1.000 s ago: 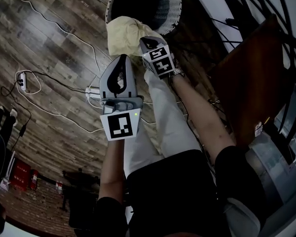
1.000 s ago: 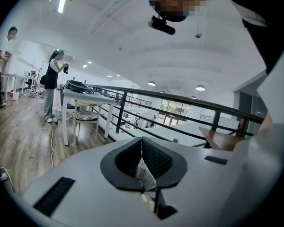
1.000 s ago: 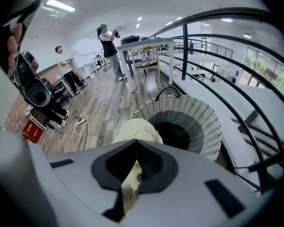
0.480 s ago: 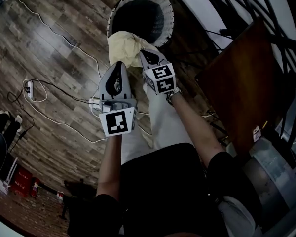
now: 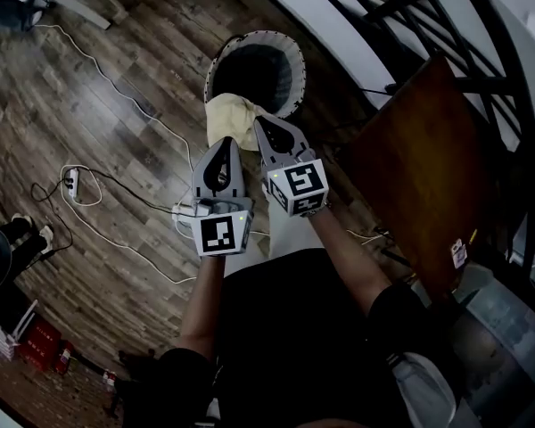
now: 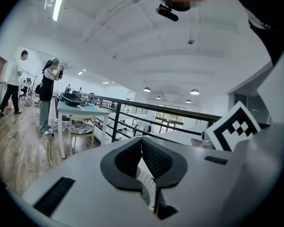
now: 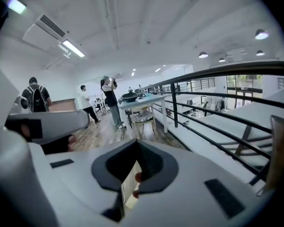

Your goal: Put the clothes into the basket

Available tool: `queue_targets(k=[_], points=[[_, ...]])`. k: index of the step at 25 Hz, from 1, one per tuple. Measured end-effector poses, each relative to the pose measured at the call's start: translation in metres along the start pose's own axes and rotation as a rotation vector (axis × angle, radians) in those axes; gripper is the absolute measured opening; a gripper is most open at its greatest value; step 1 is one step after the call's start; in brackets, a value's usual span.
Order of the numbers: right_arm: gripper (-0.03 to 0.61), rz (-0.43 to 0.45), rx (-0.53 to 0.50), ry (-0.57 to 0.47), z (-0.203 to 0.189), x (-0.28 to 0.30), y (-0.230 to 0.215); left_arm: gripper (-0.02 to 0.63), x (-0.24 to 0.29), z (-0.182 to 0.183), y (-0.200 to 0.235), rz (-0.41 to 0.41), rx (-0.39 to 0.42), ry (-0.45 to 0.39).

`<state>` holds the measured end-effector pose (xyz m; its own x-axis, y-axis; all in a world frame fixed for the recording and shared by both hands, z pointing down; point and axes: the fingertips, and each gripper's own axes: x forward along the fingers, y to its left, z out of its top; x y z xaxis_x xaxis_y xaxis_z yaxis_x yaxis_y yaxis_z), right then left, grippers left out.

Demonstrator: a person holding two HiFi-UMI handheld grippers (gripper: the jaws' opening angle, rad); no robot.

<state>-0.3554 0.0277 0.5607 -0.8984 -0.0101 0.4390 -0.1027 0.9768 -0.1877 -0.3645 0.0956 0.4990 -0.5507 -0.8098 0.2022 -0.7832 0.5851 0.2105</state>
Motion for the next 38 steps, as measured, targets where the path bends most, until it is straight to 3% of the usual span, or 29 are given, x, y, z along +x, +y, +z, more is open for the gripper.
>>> queue_targets(k=[9,14,25,29,38], points=[[0.009,-0.048,-0.016,-0.27,0.131,-0.072,0.012,0.014,-0.04,0.092,-0.019,-0.04,0.044,-0.117],[0.009,-0.009,-0.066,-0.349,0.192,-0.105,0.033,0.014,-0.062,0.144,-0.023,-0.033,0.061,-0.16],[0.009,0.153,-0.127,-0.395,0.24,-0.169,0.094,0.014,-0.102,0.205,-0.061,-0.08,0.127,-0.224],[0.009,0.171,-0.176,-0.403,0.247,-0.19,0.1,0.014,-0.117,0.203,-0.076,-0.104,0.128,-0.199],[0.008,0.189,-0.139,-0.373,0.242,-0.192,0.096,0.014,-0.119,0.209,-0.065,-0.048,0.107,-0.198]])
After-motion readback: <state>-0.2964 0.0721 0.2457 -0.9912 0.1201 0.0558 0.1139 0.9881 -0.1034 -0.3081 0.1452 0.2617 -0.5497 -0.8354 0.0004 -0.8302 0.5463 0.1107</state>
